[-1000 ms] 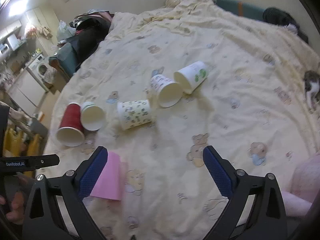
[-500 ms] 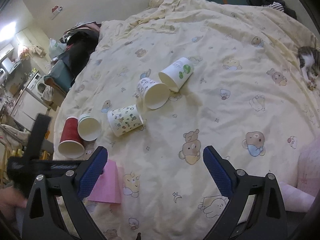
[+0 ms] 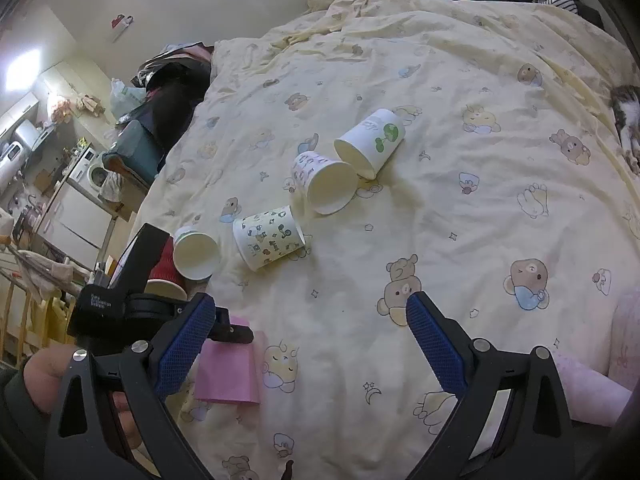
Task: Flip cup upside down
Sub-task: 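Move the left tool to the pink cup and close on it, then lift and rotate the pink cup with the left tool, base upward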
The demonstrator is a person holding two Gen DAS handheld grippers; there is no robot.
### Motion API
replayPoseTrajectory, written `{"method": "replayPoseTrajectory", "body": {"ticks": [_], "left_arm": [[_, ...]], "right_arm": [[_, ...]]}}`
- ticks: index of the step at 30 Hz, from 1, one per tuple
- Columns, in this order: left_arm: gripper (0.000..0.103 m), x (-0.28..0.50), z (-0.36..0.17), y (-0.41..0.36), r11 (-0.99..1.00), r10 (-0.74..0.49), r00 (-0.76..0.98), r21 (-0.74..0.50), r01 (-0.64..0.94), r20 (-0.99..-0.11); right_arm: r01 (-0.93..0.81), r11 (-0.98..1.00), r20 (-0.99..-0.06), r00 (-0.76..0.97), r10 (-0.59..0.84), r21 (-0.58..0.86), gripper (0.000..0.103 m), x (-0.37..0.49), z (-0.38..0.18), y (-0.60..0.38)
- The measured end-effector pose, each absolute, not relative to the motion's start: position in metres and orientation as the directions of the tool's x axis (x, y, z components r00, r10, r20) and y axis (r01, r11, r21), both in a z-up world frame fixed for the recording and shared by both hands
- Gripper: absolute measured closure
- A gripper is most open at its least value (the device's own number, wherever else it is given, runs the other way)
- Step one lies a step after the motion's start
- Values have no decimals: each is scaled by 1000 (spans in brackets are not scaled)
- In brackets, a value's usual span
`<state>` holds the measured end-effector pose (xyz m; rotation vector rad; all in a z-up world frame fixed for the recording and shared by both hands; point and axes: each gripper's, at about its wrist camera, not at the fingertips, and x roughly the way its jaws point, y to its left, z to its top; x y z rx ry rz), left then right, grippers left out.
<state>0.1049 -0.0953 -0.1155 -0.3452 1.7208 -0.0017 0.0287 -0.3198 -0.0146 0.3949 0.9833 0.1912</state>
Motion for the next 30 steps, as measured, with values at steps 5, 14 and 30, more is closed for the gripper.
{"method": "replayPoseTrajectory", "body": {"ticks": [5,14,30], "left_arm": [[53,98,-88,-91,952,-275,-80,-259,-165,-958],[52,90,-50,-30,943,-302,57,-307,-130,-952],[52,94,-50,-16,944,-299,198,-320,-80,-933]], "right_arm": [[19,914,-773,541,331,404,4,30,-16,-319],[-4,905,-778,509,369,426,4,35,-23,-306],[-226,847,-777,336,532,482,4,43,-42,-208]]}}
